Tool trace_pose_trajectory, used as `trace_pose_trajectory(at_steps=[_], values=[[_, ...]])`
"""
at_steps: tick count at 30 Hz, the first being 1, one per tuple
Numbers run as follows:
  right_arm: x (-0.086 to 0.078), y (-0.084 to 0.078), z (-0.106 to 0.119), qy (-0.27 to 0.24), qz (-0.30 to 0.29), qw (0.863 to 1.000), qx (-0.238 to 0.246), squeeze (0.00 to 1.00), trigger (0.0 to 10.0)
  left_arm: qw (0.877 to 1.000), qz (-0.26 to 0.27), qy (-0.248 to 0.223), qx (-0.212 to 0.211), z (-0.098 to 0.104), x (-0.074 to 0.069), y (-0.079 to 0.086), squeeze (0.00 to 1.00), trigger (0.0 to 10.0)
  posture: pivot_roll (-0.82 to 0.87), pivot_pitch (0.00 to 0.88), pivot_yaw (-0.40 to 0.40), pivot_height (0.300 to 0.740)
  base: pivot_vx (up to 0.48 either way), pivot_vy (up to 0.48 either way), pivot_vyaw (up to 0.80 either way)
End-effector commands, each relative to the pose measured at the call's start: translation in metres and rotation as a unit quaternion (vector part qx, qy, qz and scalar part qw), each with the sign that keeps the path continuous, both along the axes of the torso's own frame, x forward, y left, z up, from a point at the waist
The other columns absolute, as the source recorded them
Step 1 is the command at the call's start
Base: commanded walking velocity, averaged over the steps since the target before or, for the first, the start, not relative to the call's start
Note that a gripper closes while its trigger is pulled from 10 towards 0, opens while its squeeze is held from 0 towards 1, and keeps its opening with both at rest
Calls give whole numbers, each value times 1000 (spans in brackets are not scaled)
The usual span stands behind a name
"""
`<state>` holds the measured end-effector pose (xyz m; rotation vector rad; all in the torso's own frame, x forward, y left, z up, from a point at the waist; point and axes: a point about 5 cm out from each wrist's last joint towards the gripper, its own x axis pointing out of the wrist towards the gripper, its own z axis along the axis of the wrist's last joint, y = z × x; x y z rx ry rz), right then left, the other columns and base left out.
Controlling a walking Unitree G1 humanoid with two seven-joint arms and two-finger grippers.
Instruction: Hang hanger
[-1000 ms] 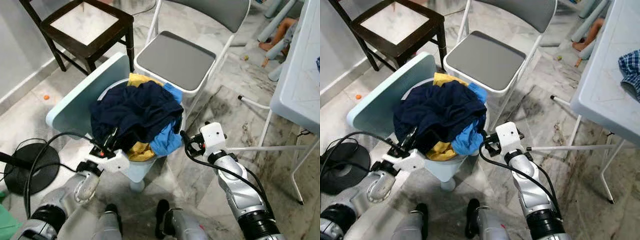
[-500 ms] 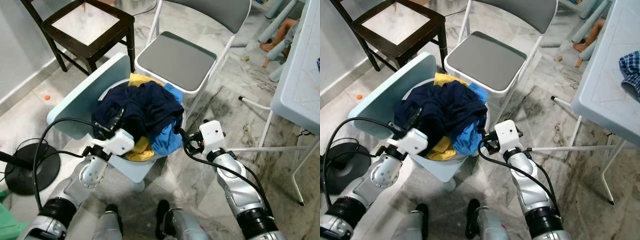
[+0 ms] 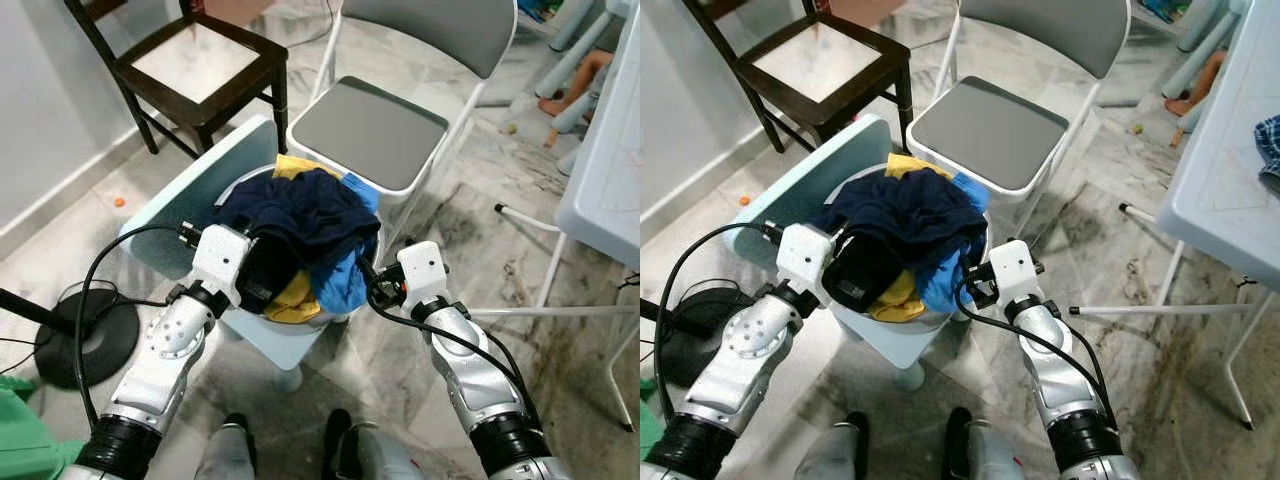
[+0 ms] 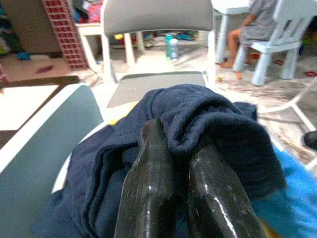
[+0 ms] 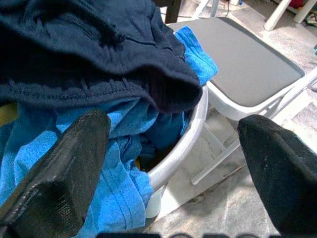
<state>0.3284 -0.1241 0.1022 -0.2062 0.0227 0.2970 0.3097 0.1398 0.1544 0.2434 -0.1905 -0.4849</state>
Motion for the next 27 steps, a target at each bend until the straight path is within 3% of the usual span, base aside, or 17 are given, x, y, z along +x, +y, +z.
trace_pose_trajectory(at_steps=[1,2,3,5,8,13,14,16,18,21,25,26,27], values=[[-1,-8,-3,1,-19,1000,3,0,10000,999,-31,-9,18,9,-3,-9,0,0,221,218,-48,740,0,0,0],[-1,-8,-3,1,-19,1000,3,0,10000,999,-31,-9,18,9,-3,-9,0,0,221,218,-48,740,0,0,0],[-2,-8,-1,-3,-23,1000,6,0,10000,993,-47,-77,78,27,1,-18,0,0,204,200,-51,740,0,0,0],[-4,-8,0,-4,-23,1000,6,0,10000,987,-48,-115,97,40,5,-23,0,0,191,193,-51,740,0,0,0],[-5,-11,-2,-7,-28,1000,2,0,10000,989,-29,-118,78,51,16,-23,0,0,160,201,-37,740,0,0,0],[-5,-13,0,-13,-40,999,6,0,10000,991,-2,-117,69,49,18,-17,0,0,152,204,-32,740,0,0,0],[-7,-16,1,-22,-56,998,15,0,10000,993,43,-110,31,44,19,-5,0,0,146,201,-26,740,0,0,0],[-9,-17,3,-33,-66,997,27,0,10000,987,90,-128,20,38,17,4,0,0,163,186,-32,740,0,0,0],[-9,-17,3,-36,-67,997,32,0,10000,986,101,-135,17,38,16,5,0,0,167,184,-34,740,0,0,0],[-10,-15,0,-28,-72,995,65,0,10000,984,140,-113,-6,23,10,8,0,0,197,174,-50,740,0,0,0],[-10,-7,5,-34,-55,995,74,0,10000,982,181,-40,-35,-5,1,11,0,0,195,184,-60,740,0,0,0],[-10,-7,6,-35,-56,995,73,0,10000,983,181,-20,-41,-12,-1,9,0,1647,194,188,-63,740,0,0,0],[-10,-7,6,-35,-56,995,73,0,10000,983,181,-20,-41,-12,-1,9,0,1647,194,188,-63,740,0,0,0]])
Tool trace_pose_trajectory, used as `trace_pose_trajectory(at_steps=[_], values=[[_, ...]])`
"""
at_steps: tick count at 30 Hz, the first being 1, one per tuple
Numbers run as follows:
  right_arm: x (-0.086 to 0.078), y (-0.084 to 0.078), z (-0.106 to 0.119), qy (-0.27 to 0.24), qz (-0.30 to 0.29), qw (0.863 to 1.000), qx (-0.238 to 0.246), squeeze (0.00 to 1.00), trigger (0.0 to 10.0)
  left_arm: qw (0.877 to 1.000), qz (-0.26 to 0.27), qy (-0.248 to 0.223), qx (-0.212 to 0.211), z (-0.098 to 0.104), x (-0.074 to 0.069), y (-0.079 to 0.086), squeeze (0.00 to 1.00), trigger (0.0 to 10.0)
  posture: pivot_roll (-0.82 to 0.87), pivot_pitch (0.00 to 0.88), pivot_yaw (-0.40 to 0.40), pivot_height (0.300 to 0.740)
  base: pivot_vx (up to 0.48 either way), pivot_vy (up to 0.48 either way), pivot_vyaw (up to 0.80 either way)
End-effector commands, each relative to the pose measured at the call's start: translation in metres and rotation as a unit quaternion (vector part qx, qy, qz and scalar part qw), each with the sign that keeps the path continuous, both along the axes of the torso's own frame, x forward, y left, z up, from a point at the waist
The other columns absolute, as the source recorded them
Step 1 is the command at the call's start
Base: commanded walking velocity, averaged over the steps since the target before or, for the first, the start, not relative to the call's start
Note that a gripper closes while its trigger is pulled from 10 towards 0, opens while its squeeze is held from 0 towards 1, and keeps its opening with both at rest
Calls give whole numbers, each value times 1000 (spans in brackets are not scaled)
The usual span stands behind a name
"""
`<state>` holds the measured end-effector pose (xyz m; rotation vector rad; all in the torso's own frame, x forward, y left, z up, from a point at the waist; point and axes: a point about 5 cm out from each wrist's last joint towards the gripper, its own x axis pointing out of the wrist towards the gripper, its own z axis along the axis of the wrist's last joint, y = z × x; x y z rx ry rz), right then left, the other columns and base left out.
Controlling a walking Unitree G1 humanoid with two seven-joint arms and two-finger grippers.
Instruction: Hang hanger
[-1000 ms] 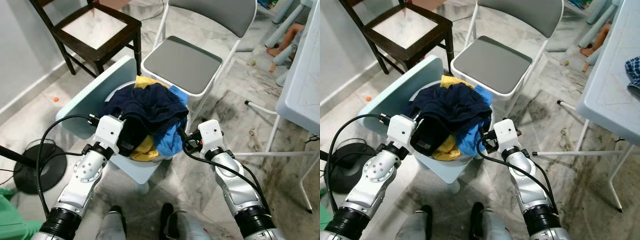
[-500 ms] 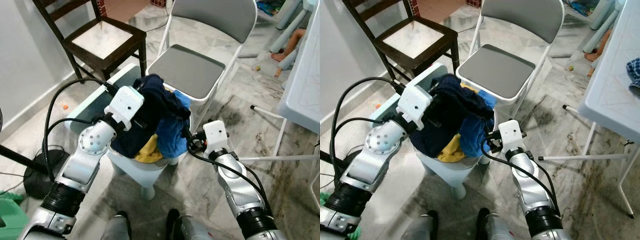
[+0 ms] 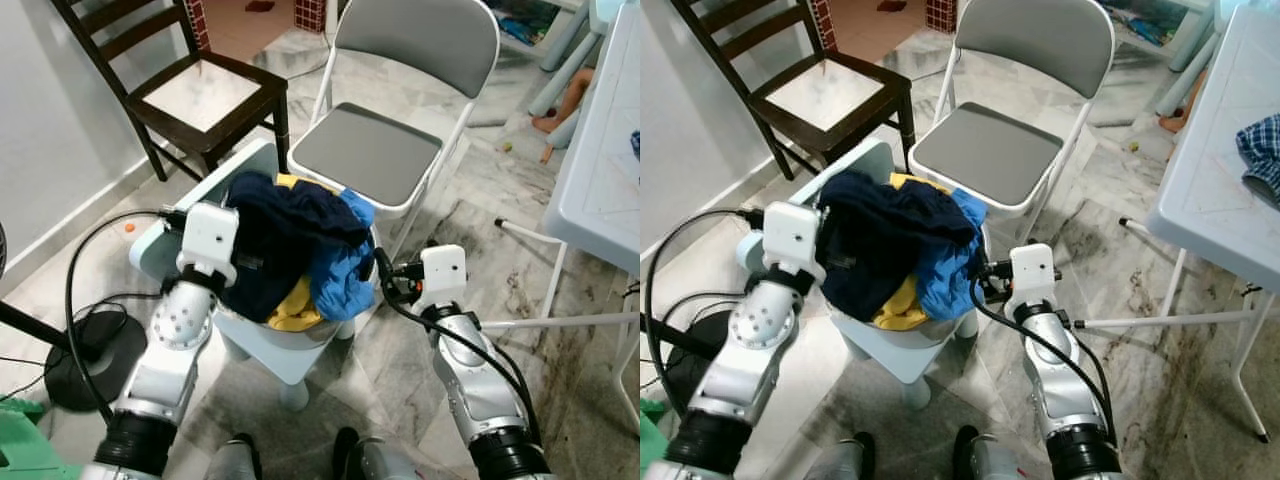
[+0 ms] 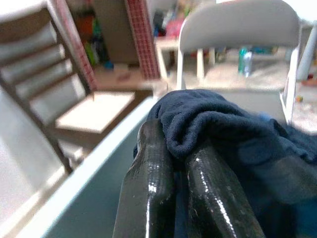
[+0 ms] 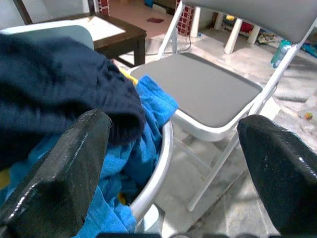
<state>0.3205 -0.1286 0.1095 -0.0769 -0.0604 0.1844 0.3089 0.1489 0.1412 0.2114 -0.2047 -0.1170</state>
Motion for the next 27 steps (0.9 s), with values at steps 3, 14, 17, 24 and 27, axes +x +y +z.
trace_pose_trajectory(at_steps=[3,14,17,24,27], values=[[-4,-3,-3,8,-6,1000,10,0,10000,999,-17,23,-16,-8,-3,-7,0,10000,203,189,-68,740,0,0,0],[-4,-5,-5,18,-6,1000,11,0,10000,998,-21,40,-47,-12,-4,-15,0,10000,193,184,-65,740,0,0,-716],[-4,-5,-5,17,-6,1000,9,0,10000,998,-26,42,-43,-12,-2,-17,0,10000,188,185,-63,740,0,0,-271],[-3,-9,-4,18,-10,1000,5,0,10000,997,-27,49,-47,-13,0,-18,0,10000,176,177,-63,740,0,0,0],[-3,-11,-4,18,-12,1000,3,0,10000,997,-33,51,-45,-13,2,-20,0,10000,172,175,-66,740,0,0,0]])
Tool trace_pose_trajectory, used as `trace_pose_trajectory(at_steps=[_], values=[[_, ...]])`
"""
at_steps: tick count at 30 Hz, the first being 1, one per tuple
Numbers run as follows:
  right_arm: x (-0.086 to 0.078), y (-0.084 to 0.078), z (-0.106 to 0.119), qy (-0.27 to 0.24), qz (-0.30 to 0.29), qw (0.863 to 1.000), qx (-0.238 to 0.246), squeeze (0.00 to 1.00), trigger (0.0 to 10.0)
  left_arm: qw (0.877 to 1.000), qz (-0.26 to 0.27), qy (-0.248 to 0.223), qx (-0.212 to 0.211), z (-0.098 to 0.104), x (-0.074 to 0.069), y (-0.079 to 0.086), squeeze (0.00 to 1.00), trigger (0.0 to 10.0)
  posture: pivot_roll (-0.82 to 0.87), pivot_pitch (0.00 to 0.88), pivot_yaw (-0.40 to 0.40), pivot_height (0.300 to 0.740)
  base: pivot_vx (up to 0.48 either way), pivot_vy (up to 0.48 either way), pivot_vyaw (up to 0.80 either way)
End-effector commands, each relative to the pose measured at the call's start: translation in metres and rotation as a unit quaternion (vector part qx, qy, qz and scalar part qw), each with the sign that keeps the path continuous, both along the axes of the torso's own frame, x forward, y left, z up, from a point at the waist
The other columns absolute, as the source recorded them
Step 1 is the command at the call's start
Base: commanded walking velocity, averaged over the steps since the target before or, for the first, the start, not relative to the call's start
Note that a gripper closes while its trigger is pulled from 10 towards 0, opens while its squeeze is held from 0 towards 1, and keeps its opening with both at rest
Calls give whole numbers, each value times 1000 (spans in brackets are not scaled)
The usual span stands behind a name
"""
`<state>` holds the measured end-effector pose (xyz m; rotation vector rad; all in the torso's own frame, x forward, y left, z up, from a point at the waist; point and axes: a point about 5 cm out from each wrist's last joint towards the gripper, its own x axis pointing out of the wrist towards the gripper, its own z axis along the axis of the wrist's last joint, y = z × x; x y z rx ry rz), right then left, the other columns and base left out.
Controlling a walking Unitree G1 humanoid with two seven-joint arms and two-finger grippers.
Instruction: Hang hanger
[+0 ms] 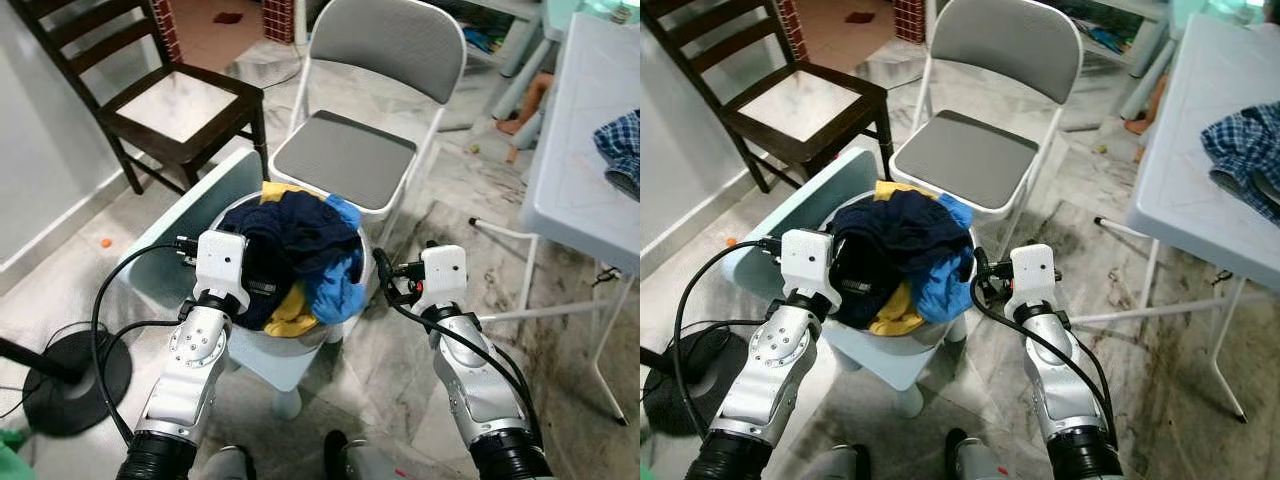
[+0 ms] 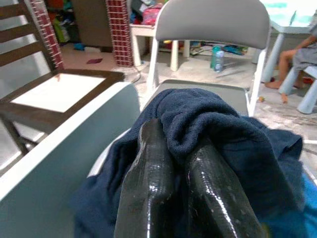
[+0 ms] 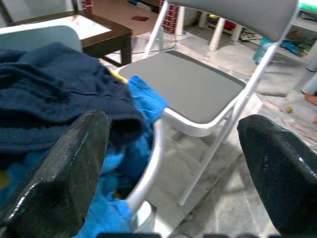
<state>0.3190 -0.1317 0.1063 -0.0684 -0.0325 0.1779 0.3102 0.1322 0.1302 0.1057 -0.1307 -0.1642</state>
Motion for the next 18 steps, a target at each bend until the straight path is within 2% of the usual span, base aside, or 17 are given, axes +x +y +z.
trace_pose_trajectory(at_steps=[1,4,9,13,18], values=[[-1,-8,0,4,-9,1000,0,0,10000,1000,-11,8,2,-2,1,-4,0,10000,171,175,-66,740,0,0,0],[-1,-8,0,3,-10,1000,-1,0,10000,1000,-14,7,1,-2,0,-4,0,10000,167,173,-67,740,0,0,0],[-2,-9,1,2,-11,1000,-2,0,10000,1000,-18,11,-7,-4,0,-4,0,10000,163,177,-67,740,0,-246,0],[-4,-10,-1,5,-13,1000,-2,0,10000,1000,-26,13,-7,-5,-1,-7,0,10000,157,185,-65,740,0,0,0],[-6,-11,-1,6,-17,1000,-1,0,10000,999,-32,15,-9,-6,-2,-8,0,10000,152,188,-66,740,264,-272,0]])
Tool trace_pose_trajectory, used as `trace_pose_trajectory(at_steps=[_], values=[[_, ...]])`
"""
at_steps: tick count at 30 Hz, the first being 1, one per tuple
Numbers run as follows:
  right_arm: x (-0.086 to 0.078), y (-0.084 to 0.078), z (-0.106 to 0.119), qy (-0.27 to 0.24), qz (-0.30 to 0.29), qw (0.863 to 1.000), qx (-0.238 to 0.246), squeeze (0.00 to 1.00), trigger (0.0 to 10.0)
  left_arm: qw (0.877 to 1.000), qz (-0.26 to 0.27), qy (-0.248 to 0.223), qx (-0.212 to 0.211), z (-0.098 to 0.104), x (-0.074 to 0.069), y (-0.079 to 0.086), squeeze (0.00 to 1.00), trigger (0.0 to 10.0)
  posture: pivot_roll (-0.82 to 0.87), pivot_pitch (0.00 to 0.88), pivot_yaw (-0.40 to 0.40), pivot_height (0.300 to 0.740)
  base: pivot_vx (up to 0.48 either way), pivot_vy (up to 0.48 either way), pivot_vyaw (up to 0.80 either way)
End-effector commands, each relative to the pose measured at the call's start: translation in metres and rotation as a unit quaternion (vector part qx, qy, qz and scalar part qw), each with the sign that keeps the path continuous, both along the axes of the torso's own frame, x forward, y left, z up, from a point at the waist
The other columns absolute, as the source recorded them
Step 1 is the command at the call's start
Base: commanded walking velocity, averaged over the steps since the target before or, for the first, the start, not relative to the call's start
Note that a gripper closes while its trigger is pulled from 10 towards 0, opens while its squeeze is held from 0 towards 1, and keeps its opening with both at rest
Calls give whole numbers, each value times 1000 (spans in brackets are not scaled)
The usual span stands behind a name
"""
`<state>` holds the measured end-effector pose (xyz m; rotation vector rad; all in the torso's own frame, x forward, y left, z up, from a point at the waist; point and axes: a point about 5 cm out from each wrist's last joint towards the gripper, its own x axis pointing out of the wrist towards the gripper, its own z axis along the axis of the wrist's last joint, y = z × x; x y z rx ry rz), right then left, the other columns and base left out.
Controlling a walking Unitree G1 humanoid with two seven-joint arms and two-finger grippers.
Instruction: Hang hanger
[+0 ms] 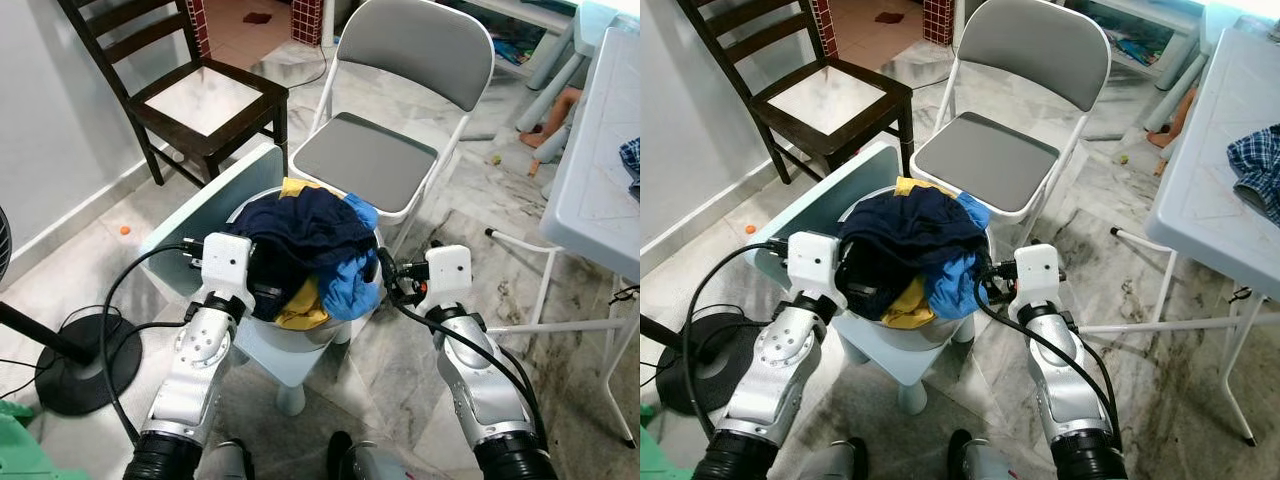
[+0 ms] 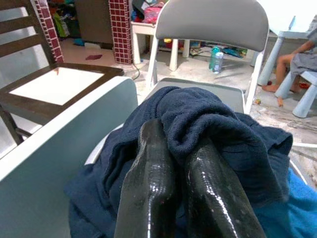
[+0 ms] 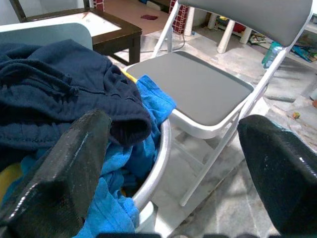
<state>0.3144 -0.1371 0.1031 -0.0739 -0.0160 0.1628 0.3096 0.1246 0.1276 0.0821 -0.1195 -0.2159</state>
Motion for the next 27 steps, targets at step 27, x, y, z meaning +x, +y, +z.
trace_pose_trajectory(at_steps=[27], values=[[6,-5,5,-15,-33,998,44,0,10000,1000,3,9,16,-4,6,7,0,10000,179,125,-27,740,202,-237,0]])
